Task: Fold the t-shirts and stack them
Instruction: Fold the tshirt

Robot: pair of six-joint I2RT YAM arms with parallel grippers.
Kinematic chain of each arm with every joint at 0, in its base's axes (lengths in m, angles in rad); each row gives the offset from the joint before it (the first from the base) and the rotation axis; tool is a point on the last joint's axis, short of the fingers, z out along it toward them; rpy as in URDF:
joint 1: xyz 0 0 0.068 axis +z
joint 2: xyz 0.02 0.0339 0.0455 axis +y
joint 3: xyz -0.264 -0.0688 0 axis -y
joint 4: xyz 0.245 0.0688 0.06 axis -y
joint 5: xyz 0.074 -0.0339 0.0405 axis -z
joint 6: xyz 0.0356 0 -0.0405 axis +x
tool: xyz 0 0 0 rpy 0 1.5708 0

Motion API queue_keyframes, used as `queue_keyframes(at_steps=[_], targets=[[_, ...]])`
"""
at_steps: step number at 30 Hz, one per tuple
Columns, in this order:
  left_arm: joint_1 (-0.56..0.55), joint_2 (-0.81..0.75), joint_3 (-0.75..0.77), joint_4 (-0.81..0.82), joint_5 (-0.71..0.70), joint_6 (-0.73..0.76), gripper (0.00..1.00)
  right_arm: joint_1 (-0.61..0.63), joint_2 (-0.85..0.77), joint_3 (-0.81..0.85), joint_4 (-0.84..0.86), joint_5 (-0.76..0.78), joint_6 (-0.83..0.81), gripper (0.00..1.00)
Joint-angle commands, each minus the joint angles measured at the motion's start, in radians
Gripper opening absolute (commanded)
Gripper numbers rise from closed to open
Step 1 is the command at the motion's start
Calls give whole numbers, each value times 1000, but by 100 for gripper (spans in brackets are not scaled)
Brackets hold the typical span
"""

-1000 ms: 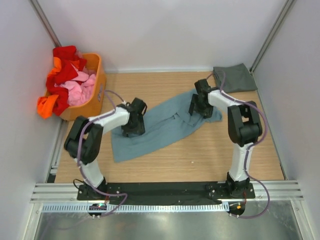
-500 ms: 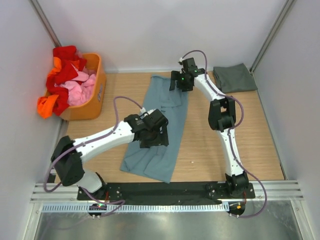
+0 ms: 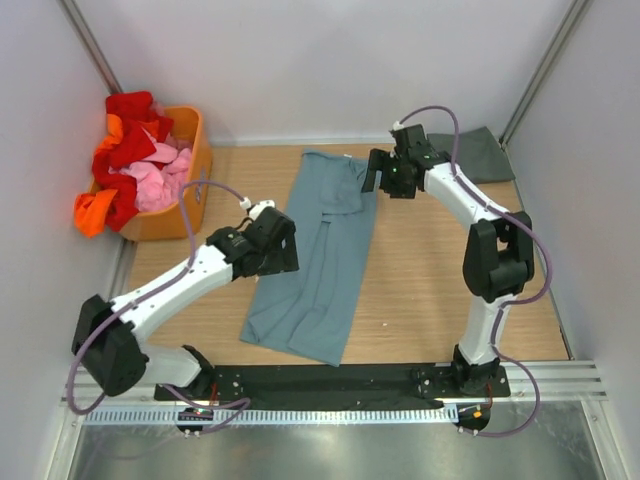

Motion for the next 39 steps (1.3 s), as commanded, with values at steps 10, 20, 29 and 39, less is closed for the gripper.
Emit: queue_keyframes(at_steps=[10,20,29,39], targets=[[74,226,-141,255,-15,80,78,-2,298,157,4,-20,31,78],[73,266,-322,358,178,-107,71,6,628,519,-7,-128,39,58],[22,177,-203,283,241,-140,71,-2,748,779,56,-143,85,63],[22,-46,-3,-54,88,-8,76,1,398,514,93,-142,-6,81]])
